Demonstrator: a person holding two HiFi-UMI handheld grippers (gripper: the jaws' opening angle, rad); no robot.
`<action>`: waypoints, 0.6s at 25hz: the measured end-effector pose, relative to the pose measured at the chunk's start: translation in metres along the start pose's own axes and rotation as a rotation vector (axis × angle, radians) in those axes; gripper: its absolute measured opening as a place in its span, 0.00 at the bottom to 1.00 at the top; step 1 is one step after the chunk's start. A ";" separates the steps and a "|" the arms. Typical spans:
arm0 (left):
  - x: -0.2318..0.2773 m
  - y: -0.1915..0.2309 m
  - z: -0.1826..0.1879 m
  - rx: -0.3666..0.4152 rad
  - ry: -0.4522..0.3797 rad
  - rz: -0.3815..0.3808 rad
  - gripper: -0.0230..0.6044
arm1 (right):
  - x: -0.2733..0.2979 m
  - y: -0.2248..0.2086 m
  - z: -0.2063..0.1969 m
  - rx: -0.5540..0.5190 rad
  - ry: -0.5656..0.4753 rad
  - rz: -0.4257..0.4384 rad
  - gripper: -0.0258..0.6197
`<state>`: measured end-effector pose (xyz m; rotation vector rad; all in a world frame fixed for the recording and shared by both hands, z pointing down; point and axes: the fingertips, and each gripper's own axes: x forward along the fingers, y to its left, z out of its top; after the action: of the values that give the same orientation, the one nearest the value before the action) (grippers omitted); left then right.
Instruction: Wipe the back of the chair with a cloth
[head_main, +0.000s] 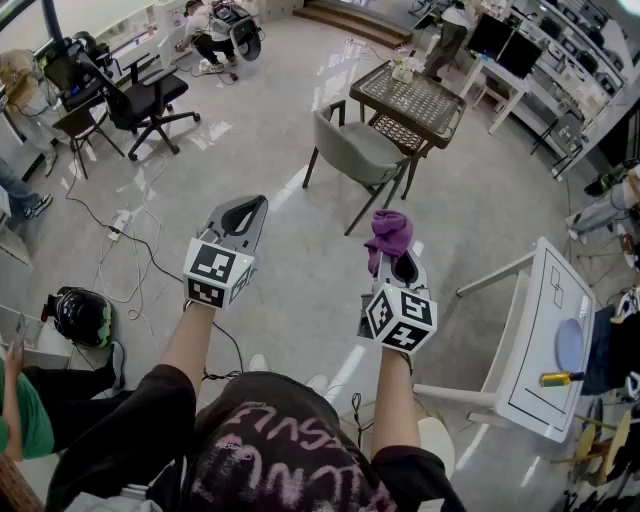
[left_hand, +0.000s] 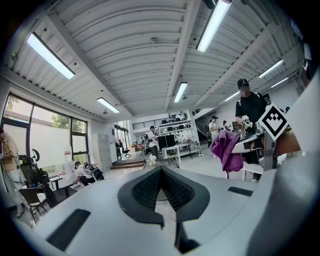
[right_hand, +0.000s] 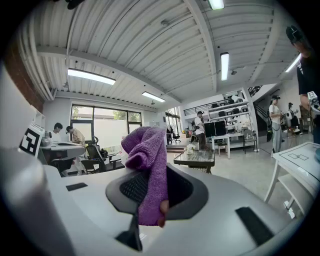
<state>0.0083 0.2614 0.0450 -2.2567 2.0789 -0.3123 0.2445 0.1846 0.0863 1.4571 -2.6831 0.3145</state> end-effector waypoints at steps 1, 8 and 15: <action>-0.002 0.001 0.000 -0.001 0.000 0.000 0.05 | -0.001 0.002 -0.001 0.000 0.001 0.000 0.18; -0.010 0.008 -0.001 -0.009 -0.004 -0.004 0.05 | -0.003 0.010 -0.002 0.003 0.002 -0.005 0.18; -0.008 0.018 -0.006 -0.014 -0.007 -0.009 0.05 | 0.002 0.019 -0.003 -0.001 -0.014 -0.002 0.18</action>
<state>-0.0109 0.2681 0.0464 -2.2726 2.0752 -0.2906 0.2275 0.1931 0.0869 1.4672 -2.6918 0.3036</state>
